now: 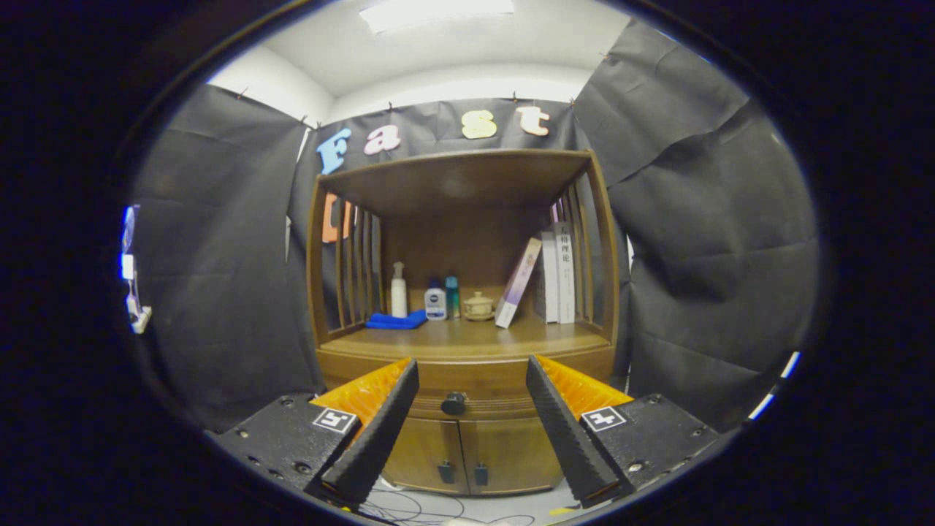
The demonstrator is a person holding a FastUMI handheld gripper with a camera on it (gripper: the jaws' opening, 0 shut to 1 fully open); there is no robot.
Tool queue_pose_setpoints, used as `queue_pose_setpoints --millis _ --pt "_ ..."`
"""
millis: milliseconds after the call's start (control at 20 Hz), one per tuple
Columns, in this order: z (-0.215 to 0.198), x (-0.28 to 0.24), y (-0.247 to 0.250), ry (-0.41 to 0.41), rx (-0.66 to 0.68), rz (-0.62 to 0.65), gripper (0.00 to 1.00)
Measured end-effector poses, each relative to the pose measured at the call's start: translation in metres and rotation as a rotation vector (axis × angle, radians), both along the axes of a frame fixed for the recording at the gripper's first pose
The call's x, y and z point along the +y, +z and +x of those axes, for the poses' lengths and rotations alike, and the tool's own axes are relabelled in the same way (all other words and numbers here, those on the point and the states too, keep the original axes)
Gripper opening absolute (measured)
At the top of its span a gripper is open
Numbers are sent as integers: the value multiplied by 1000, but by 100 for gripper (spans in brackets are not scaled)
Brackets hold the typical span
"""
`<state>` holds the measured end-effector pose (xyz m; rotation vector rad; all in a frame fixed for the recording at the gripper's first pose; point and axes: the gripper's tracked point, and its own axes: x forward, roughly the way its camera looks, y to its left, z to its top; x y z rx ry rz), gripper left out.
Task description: Pull open the drawer, take out the items inside it, and place them on the countertop above the cabinet.
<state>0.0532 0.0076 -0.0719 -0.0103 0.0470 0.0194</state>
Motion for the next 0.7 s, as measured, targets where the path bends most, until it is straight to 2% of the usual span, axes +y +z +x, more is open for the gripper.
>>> queue_pose_setpoints --millis 500,700 --pt "82 4 -102 -35 136 -27 97" --pt "115 13 -122 -31 149 -34 97"
